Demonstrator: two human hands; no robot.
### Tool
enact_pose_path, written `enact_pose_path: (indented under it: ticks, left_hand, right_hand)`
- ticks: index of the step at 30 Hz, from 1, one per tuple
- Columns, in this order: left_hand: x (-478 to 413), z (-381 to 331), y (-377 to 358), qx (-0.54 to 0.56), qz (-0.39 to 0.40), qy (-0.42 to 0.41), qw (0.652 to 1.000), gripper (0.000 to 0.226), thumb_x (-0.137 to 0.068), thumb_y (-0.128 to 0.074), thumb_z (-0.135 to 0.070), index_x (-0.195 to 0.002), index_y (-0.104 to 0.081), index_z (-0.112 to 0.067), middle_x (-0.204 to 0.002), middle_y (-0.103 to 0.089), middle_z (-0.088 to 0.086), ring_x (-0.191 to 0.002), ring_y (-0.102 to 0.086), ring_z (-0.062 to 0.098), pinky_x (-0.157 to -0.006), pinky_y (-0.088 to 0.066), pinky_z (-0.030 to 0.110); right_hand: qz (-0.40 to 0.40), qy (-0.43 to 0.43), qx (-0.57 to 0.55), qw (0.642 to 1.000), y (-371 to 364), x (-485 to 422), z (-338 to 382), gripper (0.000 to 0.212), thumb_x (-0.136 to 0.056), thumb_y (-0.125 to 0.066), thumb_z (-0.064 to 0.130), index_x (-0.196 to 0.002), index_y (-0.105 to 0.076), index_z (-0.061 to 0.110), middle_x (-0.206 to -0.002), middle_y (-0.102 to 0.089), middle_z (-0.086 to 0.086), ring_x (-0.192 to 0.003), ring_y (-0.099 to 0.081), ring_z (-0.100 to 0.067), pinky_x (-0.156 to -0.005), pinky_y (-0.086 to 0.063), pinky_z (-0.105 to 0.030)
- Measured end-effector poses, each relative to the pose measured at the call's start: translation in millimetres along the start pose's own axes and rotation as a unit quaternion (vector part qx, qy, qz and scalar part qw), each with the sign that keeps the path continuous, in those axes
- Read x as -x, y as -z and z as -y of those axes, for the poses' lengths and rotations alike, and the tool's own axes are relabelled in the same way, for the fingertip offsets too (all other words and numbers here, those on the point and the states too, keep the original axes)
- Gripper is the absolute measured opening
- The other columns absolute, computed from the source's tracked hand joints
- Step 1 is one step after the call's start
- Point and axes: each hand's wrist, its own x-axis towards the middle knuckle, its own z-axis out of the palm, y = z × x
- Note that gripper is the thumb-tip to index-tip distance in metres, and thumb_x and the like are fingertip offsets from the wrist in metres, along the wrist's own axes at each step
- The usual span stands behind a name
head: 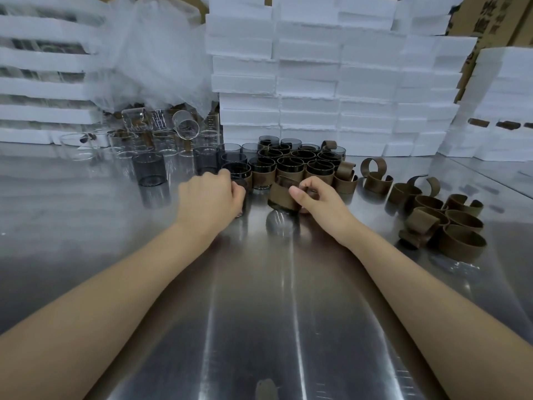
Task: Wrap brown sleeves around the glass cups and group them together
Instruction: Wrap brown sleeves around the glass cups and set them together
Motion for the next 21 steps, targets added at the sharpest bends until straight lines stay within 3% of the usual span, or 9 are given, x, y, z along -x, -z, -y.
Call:
enact_pose_path:
  ticks: [2, 4, 6, 7, 10, 13, 15, 18, 21]
  left_hand:
    - [5, -11, 2, -0.007, 0.000, -0.034, 0.999, 0.025, -0.094, -0.040, -0.030, -0.077, -0.041, -0.012, -0.056, -0.036, 0.001, -0.058, -0.043, 0.028, -0.055, -0.028, 0.030]
    - [10, -20, 1, -0.009, -0.016, -0.063, 0.998, 0.026, -0.095, -0.040, -0.033, -0.077, -0.041, -0.014, -0.059, -0.041, 0.002, -0.057, -0.049, 0.028, -0.054, -0.027, 0.029]
    - [12, -22, 2, 0.000, -0.042, -0.094, 0.995, 0.031, -0.095, -0.043, -0.041, -0.081, -0.049, -0.014, -0.063, -0.047, 0.000, -0.061, -0.057, 0.027, -0.051, -0.027, 0.027]
    - [12, -21, 1, 0.011, -0.051, -0.117, 0.992, 0.036, -0.093, -0.045, -0.048, -0.089, -0.055, -0.014, -0.071, -0.053, 0.001, -0.068, -0.059, 0.024, -0.051, -0.031, 0.028]
    - [11, -16, -6, 0.058, -0.018, -0.197, 0.979, 0.074, -0.081, -0.058, -0.064, -0.134, -0.051, -0.011, -0.114, -0.056, 0.009, -0.104, -0.054, 0.026, -0.083, -0.044, 0.039]
    - [14, -20, -9, 0.157, 0.041, -0.203, 0.966, 0.094, -0.075, -0.068, -0.060, -0.149, -0.034, -0.014, -0.141, -0.048, 0.007, -0.130, -0.042, 0.023, -0.107, -0.036, 0.040]
    - [14, -21, -11, 0.235, 0.056, -0.176, 0.954, 0.081, -0.076, -0.074, -0.052, -0.143, -0.041, -0.021, -0.135, -0.055, -0.002, -0.123, -0.051, 0.020, -0.101, -0.045, 0.040]
    - [13, -16, -13, 0.321, 0.093, -0.153, 0.930, 0.067, -0.074, -0.077, -0.047, -0.132, -0.047, -0.028, -0.122, -0.059, -0.012, -0.110, -0.055, 0.010, -0.092, -0.048, 0.031]
    - [11, -11, -16, 0.395, 0.108, -0.118, 0.905, 0.065, -0.071, -0.083, -0.038, -0.125, -0.049, -0.028, -0.107, -0.057, -0.023, -0.098, -0.053, -0.010, -0.084, -0.040, 0.008]
  right_hand:
    - [-0.016, -0.026, -0.045, 0.999, 1, 0, 1, 0.022, -0.095, -0.058, 0.033, -0.080, -0.051, 0.020, -0.078, -0.053, 0.005, -0.070, -0.048, -0.004, -0.070, -0.042, -0.017]
    - [-0.014, -0.053, -0.079, 0.995, 2, 1, 2, 0.024, -0.096, -0.056, 0.037, -0.080, -0.051, 0.019, -0.083, -0.054, -0.001, -0.078, -0.051, -0.008, -0.082, -0.046, -0.030]
    - [-0.007, -0.077, -0.156, 0.985, 3, 2, 6, 0.025, -0.096, -0.054, 0.038, -0.083, -0.048, 0.018, -0.093, -0.055, -0.008, -0.089, -0.055, -0.017, -0.094, -0.049, -0.045]
    - [-0.004, -0.084, -0.195, 0.977, 3, 4, 8, 0.025, -0.096, -0.055, 0.038, -0.084, -0.047, 0.018, -0.095, -0.055, -0.009, -0.090, -0.058, -0.019, -0.091, -0.053, -0.045]
    - [-0.008, -0.052, -0.205, 0.977, 0, 8, 13, 0.024, -0.096, -0.057, 0.033, -0.082, -0.047, 0.017, -0.085, -0.057, -0.006, -0.073, -0.064, -0.010, -0.061, -0.057, -0.028]
    - [0.004, 0.001, -0.161, 0.987, -8, 11, 16, 0.016, -0.096, -0.056, 0.025, -0.085, -0.052, 0.016, -0.081, -0.058, 0.002, -0.071, -0.062, -0.004, -0.059, -0.057, -0.027]
    - [0.030, 0.021, -0.134, 0.990, -9, 12, 17, 0.009, -0.099, -0.052, 0.022, -0.094, -0.059, 0.020, -0.095, -0.060, 0.001, -0.087, -0.062, -0.009, -0.072, -0.061, -0.037]
    - [0.088, 0.037, -0.134, 0.986, -4, 14, 14, 0.038, -0.099, -0.038, 0.003, -0.115, -0.060, 0.029, -0.117, -0.060, 0.000, -0.108, -0.060, -0.016, -0.078, -0.059, -0.036]
    - [0.090, 0.066, -0.135, 0.985, -2, 14, 11, 0.063, -0.082, -0.041, -0.009, -0.129, -0.053, 0.031, -0.132, -0.054, -0.006, -0.113, -0.061, -0.021, -0.081, -0.058, -0.036]
